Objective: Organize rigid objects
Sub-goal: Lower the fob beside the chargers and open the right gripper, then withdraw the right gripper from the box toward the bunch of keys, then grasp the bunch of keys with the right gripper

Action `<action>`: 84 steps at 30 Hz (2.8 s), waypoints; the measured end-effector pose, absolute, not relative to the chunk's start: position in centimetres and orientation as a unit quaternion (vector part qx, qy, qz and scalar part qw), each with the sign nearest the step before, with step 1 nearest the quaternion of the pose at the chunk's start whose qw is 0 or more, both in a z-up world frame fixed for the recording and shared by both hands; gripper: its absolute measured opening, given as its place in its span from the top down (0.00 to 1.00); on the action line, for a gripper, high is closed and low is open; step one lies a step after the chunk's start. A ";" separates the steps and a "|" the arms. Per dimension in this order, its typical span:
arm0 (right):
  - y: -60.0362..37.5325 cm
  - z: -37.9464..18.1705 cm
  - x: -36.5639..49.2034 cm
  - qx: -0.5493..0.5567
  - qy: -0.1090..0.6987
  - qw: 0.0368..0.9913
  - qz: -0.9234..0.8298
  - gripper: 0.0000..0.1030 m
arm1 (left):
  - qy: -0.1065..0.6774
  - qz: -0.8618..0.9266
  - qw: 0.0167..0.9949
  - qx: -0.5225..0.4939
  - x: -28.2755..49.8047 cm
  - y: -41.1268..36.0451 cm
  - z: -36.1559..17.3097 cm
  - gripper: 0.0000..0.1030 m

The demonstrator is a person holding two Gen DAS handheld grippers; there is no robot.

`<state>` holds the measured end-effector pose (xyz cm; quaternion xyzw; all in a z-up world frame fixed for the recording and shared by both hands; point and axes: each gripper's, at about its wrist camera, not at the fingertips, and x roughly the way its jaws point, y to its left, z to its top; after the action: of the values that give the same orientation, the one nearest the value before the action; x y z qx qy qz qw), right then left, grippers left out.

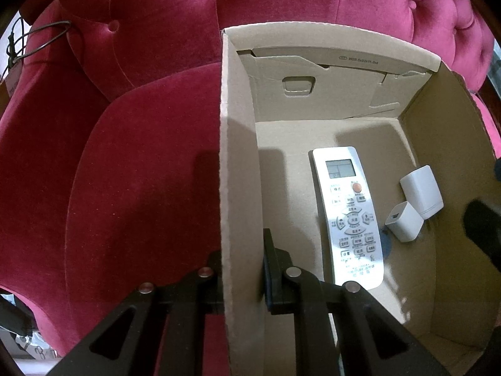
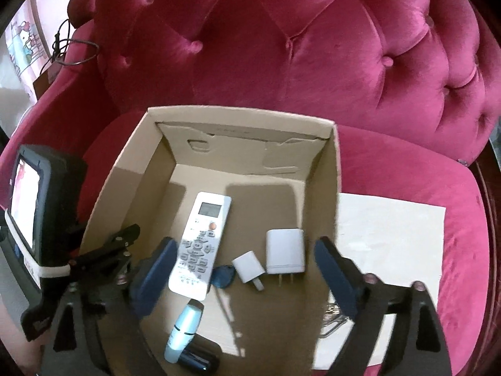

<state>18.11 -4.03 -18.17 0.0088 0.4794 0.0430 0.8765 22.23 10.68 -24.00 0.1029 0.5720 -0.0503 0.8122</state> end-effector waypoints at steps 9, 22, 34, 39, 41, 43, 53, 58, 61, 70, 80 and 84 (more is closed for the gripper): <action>-7.7 -16.2 17.1 -0.002 0.475 0.879 0.032 0.02 | 0.572 -0.048 0.812 0.105 22.2 10.5 -23.9 0.86; -13.9 -16.3 14.4 -0.025 0.464 0.885 -0.006 0.02 | 0.572 -0.049 0.812 0.102 22.2 10.6 -23.8 0.86; -17.5 -20.9 12.2 -0.021 0.482 0.876 0.000 0.02 | 0.572 -0.046 0.812 0.107 22.2 10.3 -23.8 0.86; -18.1 -23.1 11.9 -0.014 0.491 0.871 0.010 0.02 | 0.572 -0.046 0.812 0.108 22.1 10.2 -23.8 0.86; -18.2 -24.1 11.9 -0.014 0.497 0.867 0.014 0.02 | 0.572 -0.045 0.812 0.109 22.1 10.1 -23.8 0.86; -18.1 -24.7 11.9 -0.016 0.502 0.865 0.018 0.02 | 0.572 -0.046 0.812 0.108 22.1 10.1 -23.8 0.86; -17.1 -26.9 12.6 -0.028 0.516 0.855 0.034 0.02 | 0.573 -0.045 0.811 0.109 22.2 10.1 -23.7 0.86; -16.7 -28.2 13.0 -0.030 0.525 0.850 0.040 0.03 | 0.572 -0.046 0.811 0.108 22.2 10.4 -23.7 0.86; -16.4 -28.7 13.3 -0.030 0.525 0.849 0.048 0.04 | 0.572 -0.046 0.811 0.109 22.2 10.4 -23.7 0.86; -15.2 -30.6 14.4 -0.056 0.533 0.843 0.050 0.10 | 0.573 -0.047 0.811 0.105 22.2 10.5 -23.7 0.86; -15.1 -29.7 13.9 -0.054 0.527 0.847 0.045 0.50 | 0.573 -0.047 0.811 0.106 22.2 10.5 -23.8 0.86; -15.9 -29.5 14.0 -0.033 0.529 0.848 0.026 0.67 | 0.574 -0.046 0.811 0.105 22.2 10.4 -23.8 0.86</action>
<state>14.01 -15.92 -29.50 -0.0333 0.5287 0.0263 0.8478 22.23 10.44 -23.82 0.1052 0.5736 -0.0463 0.8110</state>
